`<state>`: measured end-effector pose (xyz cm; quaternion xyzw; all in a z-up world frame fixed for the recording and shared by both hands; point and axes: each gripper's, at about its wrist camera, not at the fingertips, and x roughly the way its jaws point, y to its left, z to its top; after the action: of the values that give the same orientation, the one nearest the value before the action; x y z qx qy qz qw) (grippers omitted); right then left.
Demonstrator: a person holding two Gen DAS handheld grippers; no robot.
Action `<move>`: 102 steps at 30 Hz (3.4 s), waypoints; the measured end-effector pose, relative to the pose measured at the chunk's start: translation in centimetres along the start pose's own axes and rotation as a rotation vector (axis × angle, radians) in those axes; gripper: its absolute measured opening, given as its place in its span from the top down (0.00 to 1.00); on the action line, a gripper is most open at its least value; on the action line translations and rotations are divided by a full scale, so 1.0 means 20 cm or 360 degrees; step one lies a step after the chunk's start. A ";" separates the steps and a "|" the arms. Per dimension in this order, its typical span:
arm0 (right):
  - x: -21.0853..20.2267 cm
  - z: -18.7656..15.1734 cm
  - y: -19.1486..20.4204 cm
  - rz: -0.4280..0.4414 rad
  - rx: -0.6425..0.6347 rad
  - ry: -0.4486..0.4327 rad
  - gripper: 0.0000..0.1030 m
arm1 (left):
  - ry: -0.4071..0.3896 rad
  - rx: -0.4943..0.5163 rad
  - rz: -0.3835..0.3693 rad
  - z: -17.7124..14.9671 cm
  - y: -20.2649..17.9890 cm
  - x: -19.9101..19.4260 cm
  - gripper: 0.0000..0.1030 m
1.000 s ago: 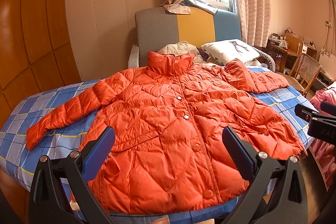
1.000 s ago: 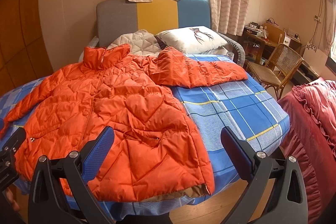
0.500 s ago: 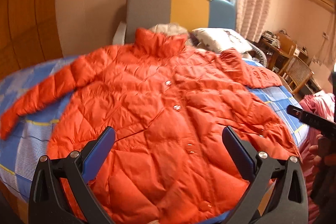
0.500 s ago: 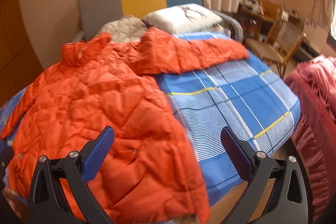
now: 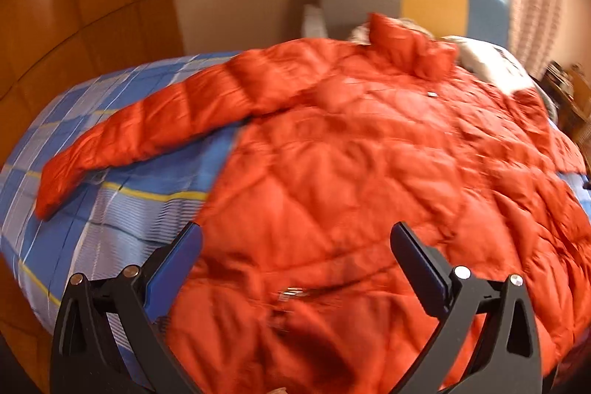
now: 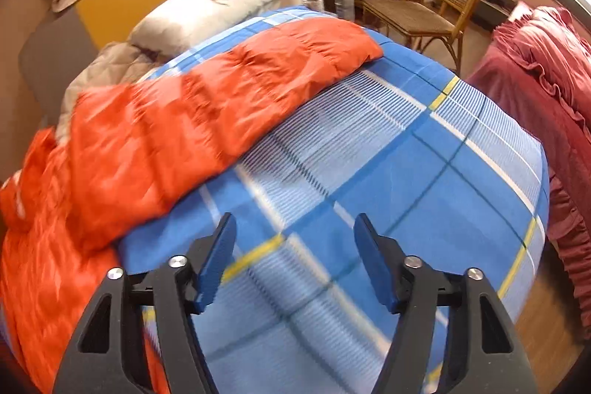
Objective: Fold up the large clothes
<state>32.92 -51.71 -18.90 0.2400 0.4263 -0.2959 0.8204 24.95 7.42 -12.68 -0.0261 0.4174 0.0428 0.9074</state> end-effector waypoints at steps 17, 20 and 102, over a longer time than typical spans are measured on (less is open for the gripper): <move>0.44 0.48 0.00 -0.0127 0.0205 -0.0033 0.75 | 0.0143 -0.0232 0.0194 -0.07 0.29 0.15 0.02; 0.43 0.49 0.00 -0.0144 0.0150 -0.0044 0.94 | 0.0148 -0.0195 0.0192 -0.08 0.26 0.17 0.02; -0.13 -0.38 0.81 0.0296 -0.0557 -0.0039 0.20 | 0.0318 -0.0131 -0.0915 0.61 -0.80 0.74 0.93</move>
<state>38.67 -34.59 -18.48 0.1287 0.4373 -0.1430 0.8785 45.36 -6.71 -15.89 -0.1838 0.4781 -0.2016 0.8349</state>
